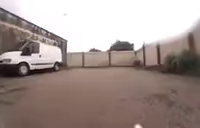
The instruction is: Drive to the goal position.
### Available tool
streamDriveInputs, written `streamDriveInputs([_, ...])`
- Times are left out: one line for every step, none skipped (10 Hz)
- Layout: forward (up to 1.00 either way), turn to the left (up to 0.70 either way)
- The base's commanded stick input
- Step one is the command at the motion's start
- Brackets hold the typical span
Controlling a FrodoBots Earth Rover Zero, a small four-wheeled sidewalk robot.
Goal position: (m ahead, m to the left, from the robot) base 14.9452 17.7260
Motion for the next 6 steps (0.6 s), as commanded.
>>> streamDriveInputs([0.7,0.05])
streamDriveInputs([0.7,0.05])
streamDriveInputs([0.7,0.05])
streamDriveInputs([0.7,0.05])
streamDriveInputs([0.7,0.05])
streamDriveInputs([0.7,0.05])
